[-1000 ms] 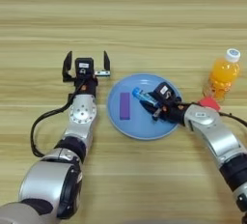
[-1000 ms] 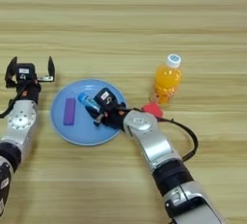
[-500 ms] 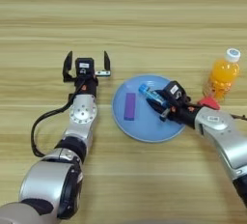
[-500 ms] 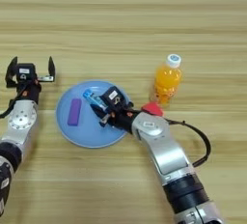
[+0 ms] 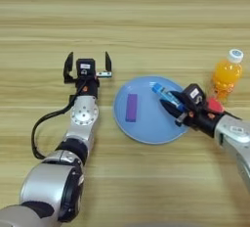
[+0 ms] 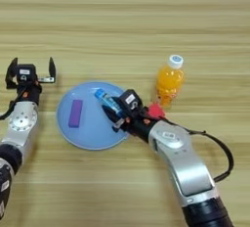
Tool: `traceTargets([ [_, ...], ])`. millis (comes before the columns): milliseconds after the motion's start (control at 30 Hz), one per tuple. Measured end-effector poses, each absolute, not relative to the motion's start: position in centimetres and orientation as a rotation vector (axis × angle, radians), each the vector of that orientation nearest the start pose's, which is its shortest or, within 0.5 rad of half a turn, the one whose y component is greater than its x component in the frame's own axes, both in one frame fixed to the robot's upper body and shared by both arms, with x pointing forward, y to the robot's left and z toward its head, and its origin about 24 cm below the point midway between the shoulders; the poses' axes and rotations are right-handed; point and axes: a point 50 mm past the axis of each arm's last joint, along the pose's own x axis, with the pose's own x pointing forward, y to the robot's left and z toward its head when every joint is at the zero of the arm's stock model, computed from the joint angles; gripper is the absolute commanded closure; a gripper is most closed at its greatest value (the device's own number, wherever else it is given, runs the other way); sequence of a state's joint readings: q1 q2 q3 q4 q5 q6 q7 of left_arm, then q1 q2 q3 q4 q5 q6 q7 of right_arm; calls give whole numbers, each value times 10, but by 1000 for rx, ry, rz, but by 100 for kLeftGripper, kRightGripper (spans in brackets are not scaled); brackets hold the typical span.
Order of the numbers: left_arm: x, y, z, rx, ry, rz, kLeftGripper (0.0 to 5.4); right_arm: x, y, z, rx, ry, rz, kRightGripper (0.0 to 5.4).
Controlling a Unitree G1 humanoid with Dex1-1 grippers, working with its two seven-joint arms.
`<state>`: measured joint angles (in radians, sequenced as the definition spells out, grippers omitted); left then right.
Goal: Move the objects on the table
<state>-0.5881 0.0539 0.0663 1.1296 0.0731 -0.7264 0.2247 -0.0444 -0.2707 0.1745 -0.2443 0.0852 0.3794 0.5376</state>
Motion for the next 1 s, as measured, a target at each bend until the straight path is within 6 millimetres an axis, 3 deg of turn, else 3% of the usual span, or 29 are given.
traceTargets([
  [767, 332, 144, 28, 87, -184, 110, 0, 215, -226, 67, -153, 230, 348, 398],
  [1000, 332, 144, 28, 87, -184, 109, 0, 211, -259, 54, -154, 276, 211, 398],
])
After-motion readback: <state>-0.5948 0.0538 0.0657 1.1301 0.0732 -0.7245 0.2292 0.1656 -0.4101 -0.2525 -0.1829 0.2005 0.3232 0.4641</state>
